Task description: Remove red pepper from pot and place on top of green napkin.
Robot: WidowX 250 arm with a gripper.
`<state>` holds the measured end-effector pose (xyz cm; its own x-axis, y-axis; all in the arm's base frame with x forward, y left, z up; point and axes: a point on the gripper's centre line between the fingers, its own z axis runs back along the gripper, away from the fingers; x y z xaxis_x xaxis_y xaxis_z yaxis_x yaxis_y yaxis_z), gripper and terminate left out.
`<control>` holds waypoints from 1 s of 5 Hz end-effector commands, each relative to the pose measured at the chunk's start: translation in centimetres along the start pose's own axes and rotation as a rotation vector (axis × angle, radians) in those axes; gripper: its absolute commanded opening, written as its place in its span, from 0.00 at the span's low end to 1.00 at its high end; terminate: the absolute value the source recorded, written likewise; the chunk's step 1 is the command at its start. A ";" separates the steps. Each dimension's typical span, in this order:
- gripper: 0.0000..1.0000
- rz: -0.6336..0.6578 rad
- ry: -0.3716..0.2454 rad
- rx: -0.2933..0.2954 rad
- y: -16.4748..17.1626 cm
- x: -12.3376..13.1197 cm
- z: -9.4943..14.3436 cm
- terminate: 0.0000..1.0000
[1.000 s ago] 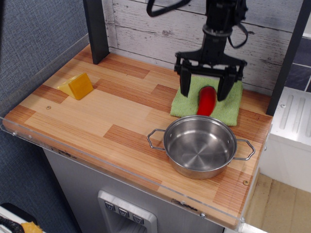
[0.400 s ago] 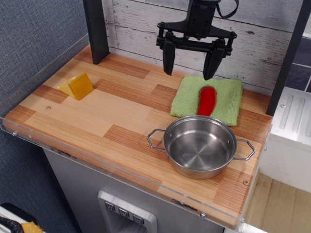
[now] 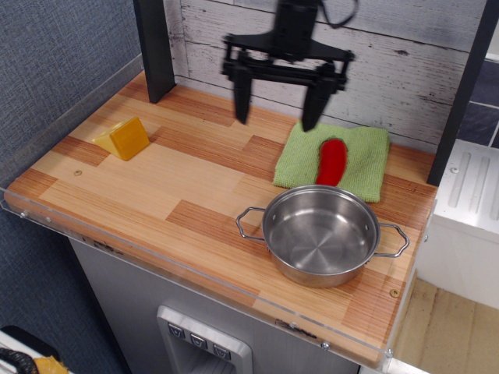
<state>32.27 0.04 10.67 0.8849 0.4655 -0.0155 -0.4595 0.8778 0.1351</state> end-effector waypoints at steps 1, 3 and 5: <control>1.00 0.062 -0.018 -0.046 2.9 -0.8 0.6 0.00; 1.00 0.079 -0.059 -0.023 3.9 -5.1 3.3 0.00; 1.00 0.088 -0.031 0.013 5.7 -7.8 7.9 0.00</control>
<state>23.03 0.84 18.18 0.8398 0.5428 -0.0127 -0.5327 0.8283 0.1736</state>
